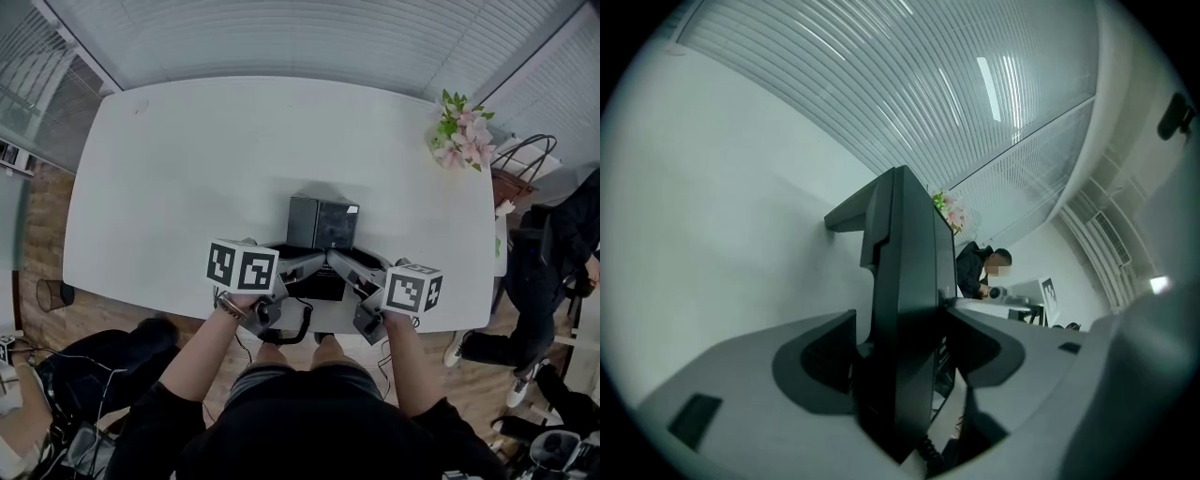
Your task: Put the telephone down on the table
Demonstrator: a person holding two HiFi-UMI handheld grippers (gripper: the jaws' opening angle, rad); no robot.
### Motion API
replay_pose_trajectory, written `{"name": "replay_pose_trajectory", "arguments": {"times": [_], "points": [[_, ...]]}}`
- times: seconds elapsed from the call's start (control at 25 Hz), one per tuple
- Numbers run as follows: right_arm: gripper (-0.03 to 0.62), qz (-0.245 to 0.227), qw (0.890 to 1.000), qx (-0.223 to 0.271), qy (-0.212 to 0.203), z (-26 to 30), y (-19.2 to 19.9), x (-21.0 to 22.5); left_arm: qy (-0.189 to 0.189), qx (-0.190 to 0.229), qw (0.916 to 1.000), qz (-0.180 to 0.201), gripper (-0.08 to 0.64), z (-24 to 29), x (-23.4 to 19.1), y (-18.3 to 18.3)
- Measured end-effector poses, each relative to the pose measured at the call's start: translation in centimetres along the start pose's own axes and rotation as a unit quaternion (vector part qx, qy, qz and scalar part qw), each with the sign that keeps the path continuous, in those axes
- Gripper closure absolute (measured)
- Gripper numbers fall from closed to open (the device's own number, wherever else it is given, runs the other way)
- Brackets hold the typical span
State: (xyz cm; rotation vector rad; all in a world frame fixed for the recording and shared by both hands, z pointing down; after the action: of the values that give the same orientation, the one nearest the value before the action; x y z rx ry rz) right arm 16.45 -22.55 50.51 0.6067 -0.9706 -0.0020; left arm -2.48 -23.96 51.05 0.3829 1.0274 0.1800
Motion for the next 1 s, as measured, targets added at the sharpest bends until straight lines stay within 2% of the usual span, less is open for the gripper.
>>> {"name": "replay_pose_trajectory", "arguments": {"times": [0.12,0.56,0.84,1.0], "points": [[0.396,0.001,1.0,0.005,0.001,0.0,0.0,0.0,-0.007,0.006,0.9999,0.007,0.258,-0.1,0.1,0.0],[0.389,-0.017,0.999,0.024,0.026,-0.2,0.3,-0.4,-0.071,0.061,0.9933,0.067,0.219,-1.0,0.5,0.1],[0.367,-0.063,0.995,0.042,0.06,-0.7,0.4,-1.5,-0.104,0.109,0.9809,0.123,0.216,-2.7,1.7,-0.4],[0.366,-0.111,0.988,0.067,0.081,-1.6,-0.2,-2.6,-0.117,0.144,0.9689,0.164,0.216,-3.4,2.7,-0.7]]}}
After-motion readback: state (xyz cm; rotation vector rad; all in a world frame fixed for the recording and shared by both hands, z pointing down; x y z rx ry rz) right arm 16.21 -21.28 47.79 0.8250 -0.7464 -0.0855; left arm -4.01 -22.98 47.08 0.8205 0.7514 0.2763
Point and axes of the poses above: the fingertips, and each gripper's own axes: z forward along the fingers, x to its right, y out of its underside, the point moved 9 cm from there along -z, backward along the fingers, and after that the axes turned 2 degrees about y, right-handed, at the moved point
